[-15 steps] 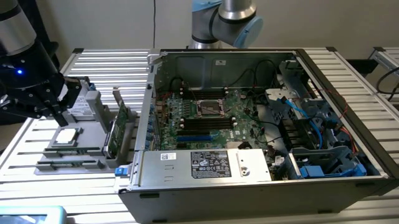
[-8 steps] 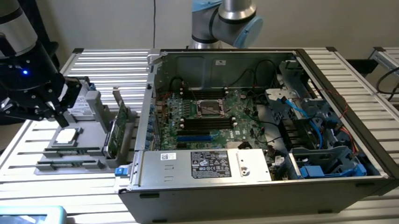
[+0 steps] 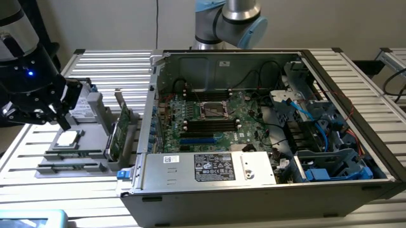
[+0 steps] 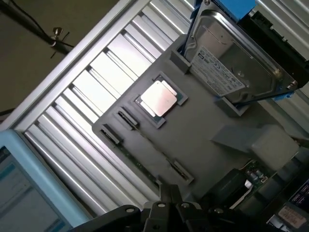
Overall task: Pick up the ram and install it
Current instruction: 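Pick up the ram and move it above insertion slot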
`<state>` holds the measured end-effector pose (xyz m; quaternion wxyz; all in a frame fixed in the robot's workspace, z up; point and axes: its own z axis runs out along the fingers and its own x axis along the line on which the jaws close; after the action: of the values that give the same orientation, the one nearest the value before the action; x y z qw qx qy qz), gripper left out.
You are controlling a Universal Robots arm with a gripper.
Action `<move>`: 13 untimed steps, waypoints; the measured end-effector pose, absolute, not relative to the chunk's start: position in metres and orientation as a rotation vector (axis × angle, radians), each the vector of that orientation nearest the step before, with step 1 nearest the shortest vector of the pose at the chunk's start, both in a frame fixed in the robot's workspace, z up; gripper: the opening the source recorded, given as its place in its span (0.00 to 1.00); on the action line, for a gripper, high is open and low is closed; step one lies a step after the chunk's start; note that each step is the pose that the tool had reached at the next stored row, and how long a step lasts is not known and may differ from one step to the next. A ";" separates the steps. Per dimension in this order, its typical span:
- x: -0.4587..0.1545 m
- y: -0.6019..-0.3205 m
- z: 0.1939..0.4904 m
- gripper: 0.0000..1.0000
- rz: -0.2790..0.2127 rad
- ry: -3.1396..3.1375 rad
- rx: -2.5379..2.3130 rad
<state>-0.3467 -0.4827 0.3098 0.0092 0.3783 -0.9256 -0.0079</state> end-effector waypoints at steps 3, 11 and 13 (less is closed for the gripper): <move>-0.347 -0.483 0.309 0.11 -0.024 -2.857 1.261; -0.347 -0.483 0.308 0.11 -0.022 -2.757 1.464; -0.347 -0.483 0.308 0.11 -0.021 -2.730 1.514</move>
<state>-0.3467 -0.4827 0.3075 0.0101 0.4849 -0.8745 -0.0068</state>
